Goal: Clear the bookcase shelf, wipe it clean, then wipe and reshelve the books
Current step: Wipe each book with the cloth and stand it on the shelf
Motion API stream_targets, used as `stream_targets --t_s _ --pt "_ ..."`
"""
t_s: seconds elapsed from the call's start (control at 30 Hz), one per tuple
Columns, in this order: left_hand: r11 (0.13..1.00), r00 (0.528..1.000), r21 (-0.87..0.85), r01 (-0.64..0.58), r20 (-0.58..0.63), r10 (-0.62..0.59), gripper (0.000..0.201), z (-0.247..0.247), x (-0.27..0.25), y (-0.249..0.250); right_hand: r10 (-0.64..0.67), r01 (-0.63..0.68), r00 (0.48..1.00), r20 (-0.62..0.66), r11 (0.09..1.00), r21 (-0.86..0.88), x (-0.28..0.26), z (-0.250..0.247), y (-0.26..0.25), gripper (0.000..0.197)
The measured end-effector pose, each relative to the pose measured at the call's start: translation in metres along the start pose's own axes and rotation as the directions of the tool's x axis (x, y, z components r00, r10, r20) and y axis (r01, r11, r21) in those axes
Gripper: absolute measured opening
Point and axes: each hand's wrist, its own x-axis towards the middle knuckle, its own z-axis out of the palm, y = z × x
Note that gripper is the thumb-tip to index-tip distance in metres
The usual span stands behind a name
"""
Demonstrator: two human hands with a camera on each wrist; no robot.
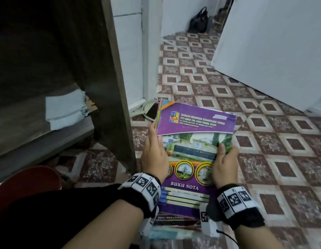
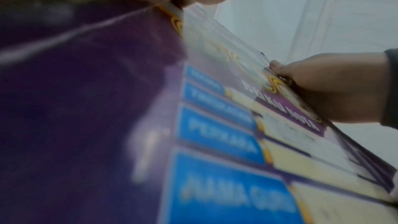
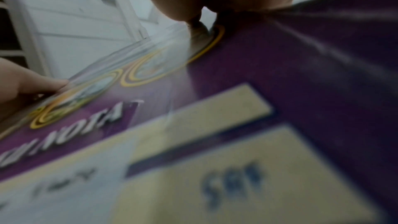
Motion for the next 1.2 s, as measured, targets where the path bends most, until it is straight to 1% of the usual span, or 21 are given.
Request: stream_targets --t_s 0.07,0.1,0.23,0.3,0.4,0.53,0.6,0.67,0.73,0.83,0.9,0.97,1.03,1.07,1.13,1.2 --pt "0.995 0.995 -0.043 -0.089 -0.047 0.087 0.05 -0.013 0.008 0.026 -0.077 0.08 0.995 -0.063 0.996 0.036 0.003 -0.016 -0.034 0.033" --pt "0.989 0.989 -0.063 -0.131 -0.075 0.127 0.05 -0.02 0.012 0.038 -0.117 0.121 0.989 -0.087 0.991 0.053 0.003 -0.023 -0.053 0.032" --pt "0.957 0.943 -0.096 -0.272 -0.222 0.246 0.048 -0.059 0.025 0.08 -0.271 0.291 0.947 -0.171 0.951 0.108 -0.002 -0.043 -0.118 0.037" --pt "0.933 0.908 -0.104 -0.346 -0.287 0.305 0.047 -0.084 0.03 0.097 -0.345 0.373 0.918 -0.196 0.918 0.133 -0.009 -0.049 -0.15 0.041" --pt "0.892 0.839 -0.088 -0.443 -0.393 0.377 0.05 -0.126 0.037 0.117 -0.435 0.474 0.873 -0.221 0.864 0.172 -0.024 -0.053 -0.196 0.04" --pt "0.866 0.755 -0.025 -0.499 -0.503 0.42 0.049 -0.193 0.037 0.136 -0.53 0.575 0.817 -0.228 0.778 0.253 -0.052 -0.046 -0.255 0.043" --pt "0.863 0.717 0.02 -0.505 -0.547 0.432 0.048 -0.228 0.034 0.138 -0.567 0.606 0.795 -0.215 0.74 0.29 -0.067 -0.036 -0.28 0.043" --pt "0.871 0.683 0.068 -0.486 -0.592 0.427 0.048 -0.262 0.027 0.133 -0.609 0.632 0.772 -0.184 0.699 0.335 -0.084 -0.019 -0.302 0.04" --pt "0.892 0.662 0.111 -0.439 -0.631 0.404 0.048 -0.293 0.018 0.119 -0.654 0.651 0.744 -0.138 0.661 0.373 -0.104 0.003 -0.319 0.04" --pt "0.929 0.651 0.122 -0.348 -0.681 0.334 0.048 -0.334 0.0 0.085 -0.706 0.646 0.707 -0.031 0.628 0.433 -0.138 0.04 -0.334 0.037" --pt "0.955 0.639 0.115 -0.272 -0.721 0.269 0.048 -0.356 -0.013 0.057 -0.721 0.622 0.688 0.079 0.642 0.449 -0.161 0.067 -0.337 0.029" --pt "0.976 0.63 0.097 -0.196 -0.75 0.201 0.051 -0.373 -0.026 0.026 -0.716 0.588 0.666 0.208 0.676 0.444 -0.183 0.095 -0.334 0.021" --pt "0.992 0.634 0.08 -0.1 -0.763 0.125 0.052 -0.385 -0.036 -0.006 -0.704 0.565 0.635 0.319 0.704 0.429 -0.2 0.126 -0.328 0.025" --pt "0.997 0.644 0.061 -0.047 -0.761 0.077 0.051 -0.39 -0.04 -0.022 -0.695 0.563 0.612 0.378 0.718 0.408 -0.206 0.142 -0.326 0.028" --pt "0.998 0.656 0.013 0.063 -0.754 -0.032 0.052 -0.396 -0.04 -0.056 -0.656 0.571 0.547 0.52 0.746 0.342 -0.212 0.176 -0.324 0.032" --pt "0.98 0.646 -0.054 0.193 -0.745 -0.168 0.056 -0.398 -0.034 -0.088 -0.58 0.574 0.492 0.65 0.777 0.259 -0.211 0.214 -0.321 0.03"
